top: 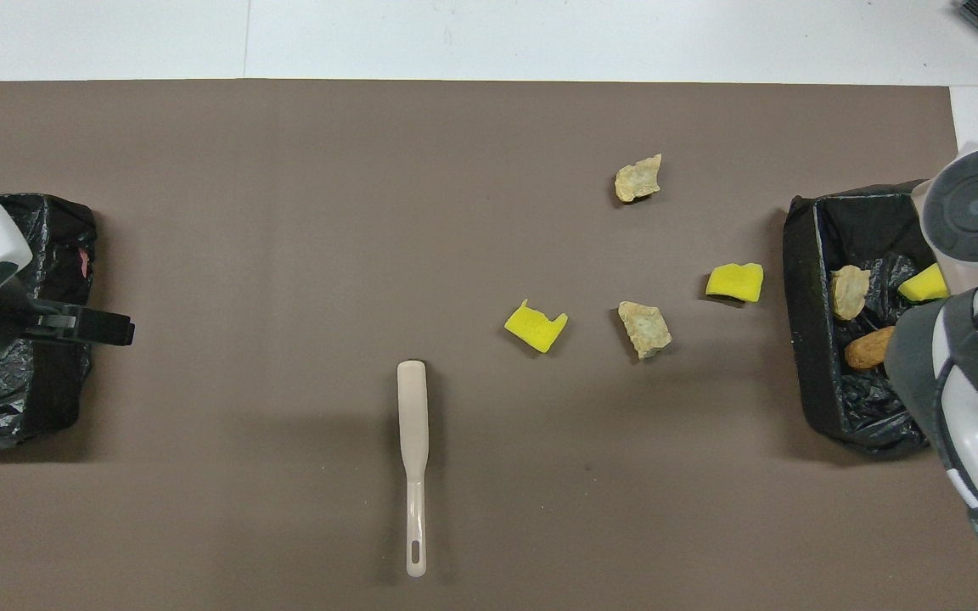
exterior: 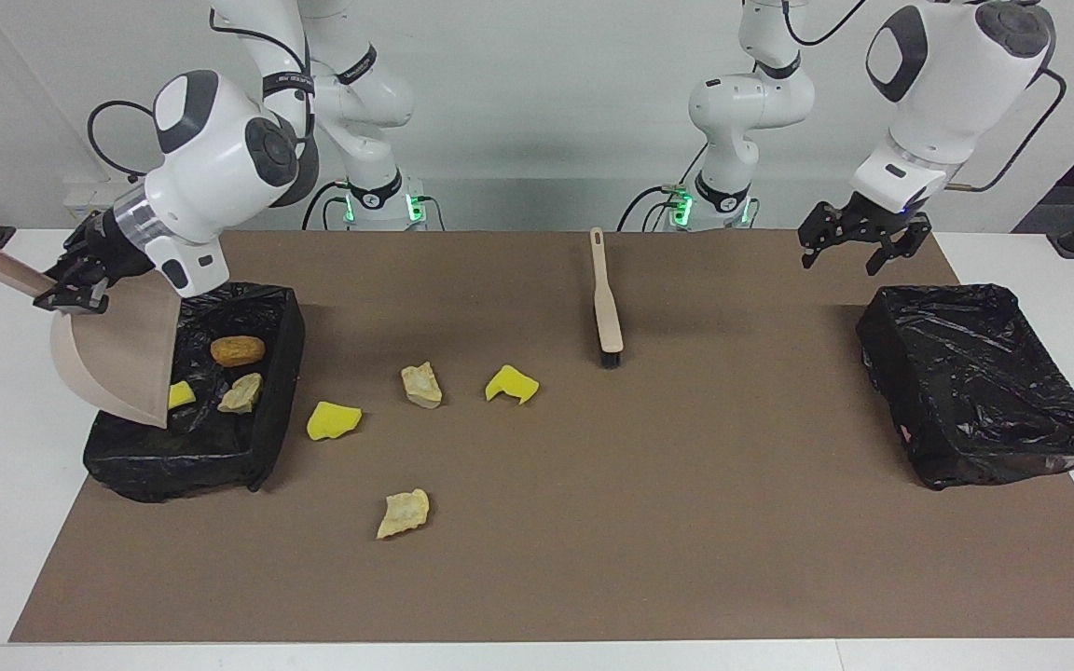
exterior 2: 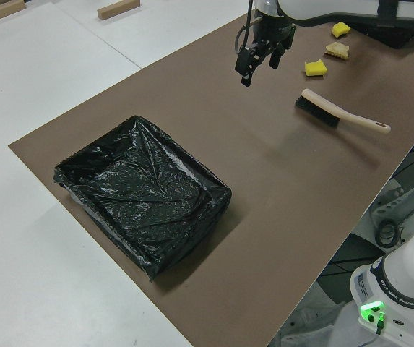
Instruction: Sweep and dump trash in bin
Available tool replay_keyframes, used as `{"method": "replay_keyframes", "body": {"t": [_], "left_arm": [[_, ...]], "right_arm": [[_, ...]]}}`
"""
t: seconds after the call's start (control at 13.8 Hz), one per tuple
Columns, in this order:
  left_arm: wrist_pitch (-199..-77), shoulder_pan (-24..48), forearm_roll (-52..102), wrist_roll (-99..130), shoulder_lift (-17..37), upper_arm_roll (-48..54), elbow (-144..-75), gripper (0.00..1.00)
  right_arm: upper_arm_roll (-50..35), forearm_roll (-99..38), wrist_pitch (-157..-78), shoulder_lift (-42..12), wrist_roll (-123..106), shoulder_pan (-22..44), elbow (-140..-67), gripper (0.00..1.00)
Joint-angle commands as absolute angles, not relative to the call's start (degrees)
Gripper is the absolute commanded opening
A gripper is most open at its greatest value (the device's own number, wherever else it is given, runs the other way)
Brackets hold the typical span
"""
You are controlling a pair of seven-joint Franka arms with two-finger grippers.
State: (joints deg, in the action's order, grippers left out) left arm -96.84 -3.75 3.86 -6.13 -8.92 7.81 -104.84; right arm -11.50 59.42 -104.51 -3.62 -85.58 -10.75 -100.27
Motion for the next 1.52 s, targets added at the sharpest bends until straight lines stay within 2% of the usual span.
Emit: {"method": "replay_keyframes", "body": {"t": [0.0,0.29,0.65,0.72,0.87,1.23,1.45], "left_arm": [[-94.0,-4.6,2.8,-6.6,-7.1,8.3,-100.2,1.00],[-95.0,-4.5,2.9,-6.1,-8.0,8.3,-100.1,1.00],[-94.8,-4.3,3.0,-6.5,-8.1,8.3,-100.1,1.00],[-94.7,-4.4,3.0,-6.8,-8.1,8.3,-100.1,1.00],[-94.8,-4.5,3.0,-6.6,-8.1,8.3,-100.1,1.00],[-94.7,-4.5,3.0,-6.7,-8.2,8.3,-100.3,1.00],[-94.6,-4.6,3.0,-6.9,-8.2,8.2,-100.3,1.00]], "right_arm": [[-11.9,50.6,-103.5,-3.3,-82.3,-11.3,-97.9,0.00],[-12.1,36.0,-108.4,-3.8,-69.7,-10.1,-98.0,0.00],[-12.6,27.2,-107.9,-4.2,-51.5,-3.0,-97.7,0.00],[-12.6,25.8,-107.8,-5.2,-46.5,0.8,-97.2,0.00],[-12.6,25.4,-105.4,-9.8,-34.1,5.9,-92.9,0.00],[-12.6,17.0,-99.6,-23.9,-8.5,12.8,-72.5,0.00],[-12.7,16.6,-100.7,-29.1,7.9,17.0,-67.6,0.00]]}}
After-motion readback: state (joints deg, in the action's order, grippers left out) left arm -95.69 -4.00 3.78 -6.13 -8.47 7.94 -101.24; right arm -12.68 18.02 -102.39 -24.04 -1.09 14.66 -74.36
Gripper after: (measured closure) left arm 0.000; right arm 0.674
